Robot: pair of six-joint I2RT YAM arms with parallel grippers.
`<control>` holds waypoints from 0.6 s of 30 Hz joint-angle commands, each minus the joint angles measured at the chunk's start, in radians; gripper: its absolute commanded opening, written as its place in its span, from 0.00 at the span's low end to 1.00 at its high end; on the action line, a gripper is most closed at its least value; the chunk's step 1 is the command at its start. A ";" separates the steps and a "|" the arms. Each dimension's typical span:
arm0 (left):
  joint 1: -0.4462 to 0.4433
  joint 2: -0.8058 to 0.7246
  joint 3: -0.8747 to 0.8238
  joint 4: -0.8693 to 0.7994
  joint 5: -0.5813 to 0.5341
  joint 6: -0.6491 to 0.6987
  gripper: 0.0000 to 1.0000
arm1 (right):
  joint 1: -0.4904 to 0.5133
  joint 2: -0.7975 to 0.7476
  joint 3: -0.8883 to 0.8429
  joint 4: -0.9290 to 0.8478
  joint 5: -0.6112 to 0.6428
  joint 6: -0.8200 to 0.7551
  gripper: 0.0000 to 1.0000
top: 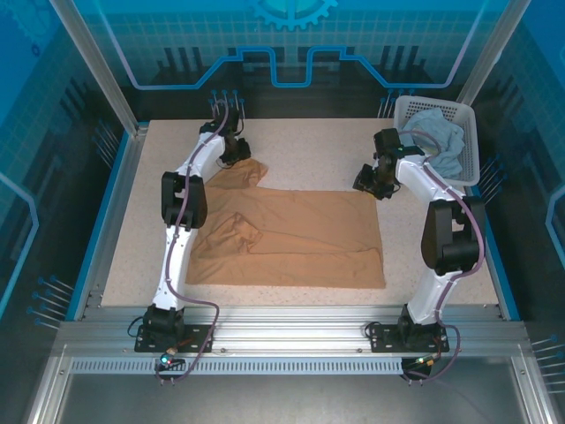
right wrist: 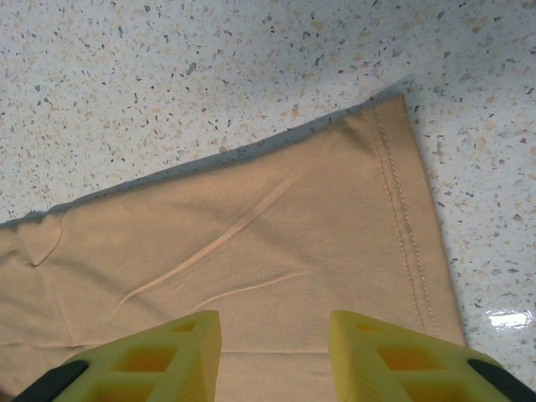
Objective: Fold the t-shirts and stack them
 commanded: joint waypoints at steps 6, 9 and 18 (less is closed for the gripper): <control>-0.024 -0.079 -0.026 -0.158 -0.019 -0.010 0.00 | -0.025 0.095 0.042 -0.057 0.087 0.031 0.40; -0.024 -0.150 -0.082 -0.128 -0.024 -0.019 0.00 | -0.027 0.151 0.088 -0.092 0.147 0.061 0.40; -0.022 -0.218 -0.128 -0.120 -0.006 -0.021 0.00 | -0.030 0.288 0.219 -0.099 0.234 0.031 0.39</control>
